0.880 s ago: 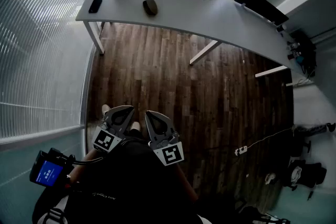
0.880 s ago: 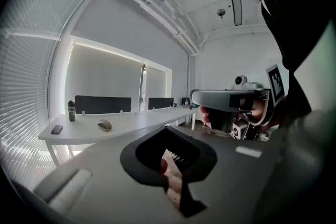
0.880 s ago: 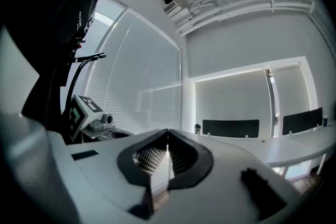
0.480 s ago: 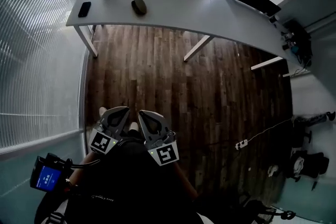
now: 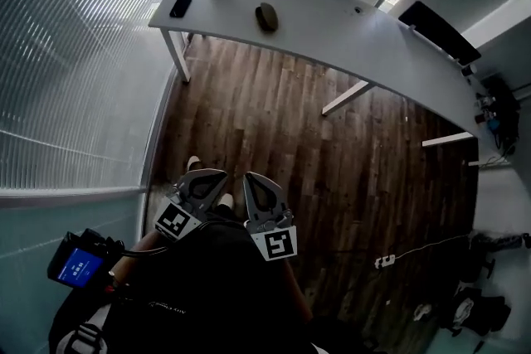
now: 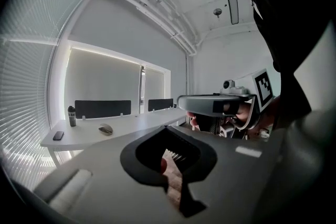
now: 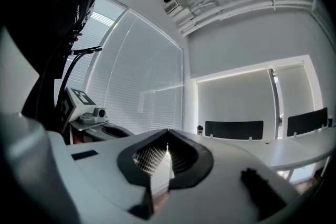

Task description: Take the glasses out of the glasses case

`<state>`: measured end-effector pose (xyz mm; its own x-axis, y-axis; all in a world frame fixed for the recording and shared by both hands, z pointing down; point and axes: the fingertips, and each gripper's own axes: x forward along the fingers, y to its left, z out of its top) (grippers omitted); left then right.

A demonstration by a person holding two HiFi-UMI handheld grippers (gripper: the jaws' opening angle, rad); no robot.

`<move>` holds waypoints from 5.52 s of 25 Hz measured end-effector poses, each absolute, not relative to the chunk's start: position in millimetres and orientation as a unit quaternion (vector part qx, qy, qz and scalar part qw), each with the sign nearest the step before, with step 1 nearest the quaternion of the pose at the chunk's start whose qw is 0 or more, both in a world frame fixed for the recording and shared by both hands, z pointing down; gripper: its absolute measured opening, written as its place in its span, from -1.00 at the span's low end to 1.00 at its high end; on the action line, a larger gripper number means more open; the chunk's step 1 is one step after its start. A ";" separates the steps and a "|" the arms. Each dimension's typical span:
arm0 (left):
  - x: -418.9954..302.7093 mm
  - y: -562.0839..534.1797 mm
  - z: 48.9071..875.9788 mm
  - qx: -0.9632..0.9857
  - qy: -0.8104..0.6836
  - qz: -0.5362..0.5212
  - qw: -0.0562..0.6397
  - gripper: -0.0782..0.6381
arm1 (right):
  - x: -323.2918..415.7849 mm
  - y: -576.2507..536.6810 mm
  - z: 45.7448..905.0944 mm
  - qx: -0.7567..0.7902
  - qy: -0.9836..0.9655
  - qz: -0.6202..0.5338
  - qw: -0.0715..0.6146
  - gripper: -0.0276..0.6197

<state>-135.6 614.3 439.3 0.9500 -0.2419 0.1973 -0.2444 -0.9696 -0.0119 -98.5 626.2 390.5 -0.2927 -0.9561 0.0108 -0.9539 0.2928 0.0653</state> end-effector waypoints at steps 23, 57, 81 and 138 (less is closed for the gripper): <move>-136.2 424.8 441.2 0.982 -0.161 0.069 0.068 -0.76 | -84.6 431.4 405.9 0.581 -0.810 0.010 0.084 -0.89; -125.9 194.5 456.9 0.986 -0.148 0.049 0.056 -0.76 | -123.3 213.8 395.0 0.556 -0.827 0.007 0.084 -0.89; 46.2 203.4 475.9 0.988 -0.084 0.116 0.053 -0.76 | 85.2 220.3 418.2 0.628 -0.775 0.048 0.058 -0.89; 121.3 -67.6 664.7 0.963 -0.083 0.251 0.053 -0.76 | 177.9 -48.1 594.4 0.596 -0.708 0.138 0.353 -0.89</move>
